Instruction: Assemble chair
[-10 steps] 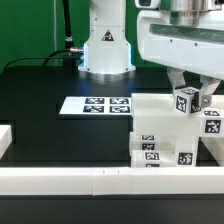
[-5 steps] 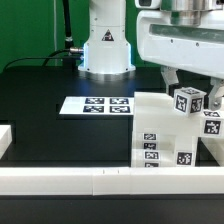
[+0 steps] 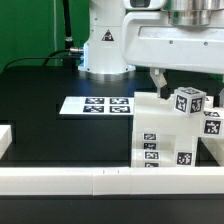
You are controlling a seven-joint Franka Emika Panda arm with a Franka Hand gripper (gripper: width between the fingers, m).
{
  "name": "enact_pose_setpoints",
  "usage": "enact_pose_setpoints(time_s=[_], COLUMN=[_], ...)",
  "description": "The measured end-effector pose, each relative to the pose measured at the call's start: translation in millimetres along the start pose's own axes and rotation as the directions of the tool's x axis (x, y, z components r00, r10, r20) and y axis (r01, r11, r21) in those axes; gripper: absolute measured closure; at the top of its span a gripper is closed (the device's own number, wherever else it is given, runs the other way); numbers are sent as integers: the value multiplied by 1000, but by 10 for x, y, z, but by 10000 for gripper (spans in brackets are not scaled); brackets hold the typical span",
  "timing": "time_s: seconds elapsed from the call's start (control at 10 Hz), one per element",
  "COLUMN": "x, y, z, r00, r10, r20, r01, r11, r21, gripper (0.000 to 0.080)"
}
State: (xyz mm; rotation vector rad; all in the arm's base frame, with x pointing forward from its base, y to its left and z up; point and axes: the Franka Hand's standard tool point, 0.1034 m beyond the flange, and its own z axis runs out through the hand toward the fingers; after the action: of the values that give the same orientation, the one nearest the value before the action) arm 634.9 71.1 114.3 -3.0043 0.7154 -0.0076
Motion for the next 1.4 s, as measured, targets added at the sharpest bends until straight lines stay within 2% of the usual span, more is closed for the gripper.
enact_pose_setpoints(time_s=[0.2, 0.4, 0.8, 0.9, 1.1, 1.2, 1.3, 1.4], x=[-1, 2, 13, 14, 15, 15, 15, 16], y=[-2, 4, 24, 27, 28, 27, 28, 29], z=[1, 1, 2, 2, 2, 1, 1, 1], r00=[985, 936, 829, 830, 831, 832, 846, 846], r10=[-171, -352, -559, -558, -557, -555, -533, -533], r20=[0, -1, 2, 2, 2, 2, 2, 2], r01=[171, 352, 559, 558, 557, 555, 533, 533], r11=[985, 936, 829, 830, 830, 831, 846, 846], r21=[0, -12, -25, -25, -25, -25, -24, -24], gripper=[151, 151, 151, 151, 409, 409, 516, 516])
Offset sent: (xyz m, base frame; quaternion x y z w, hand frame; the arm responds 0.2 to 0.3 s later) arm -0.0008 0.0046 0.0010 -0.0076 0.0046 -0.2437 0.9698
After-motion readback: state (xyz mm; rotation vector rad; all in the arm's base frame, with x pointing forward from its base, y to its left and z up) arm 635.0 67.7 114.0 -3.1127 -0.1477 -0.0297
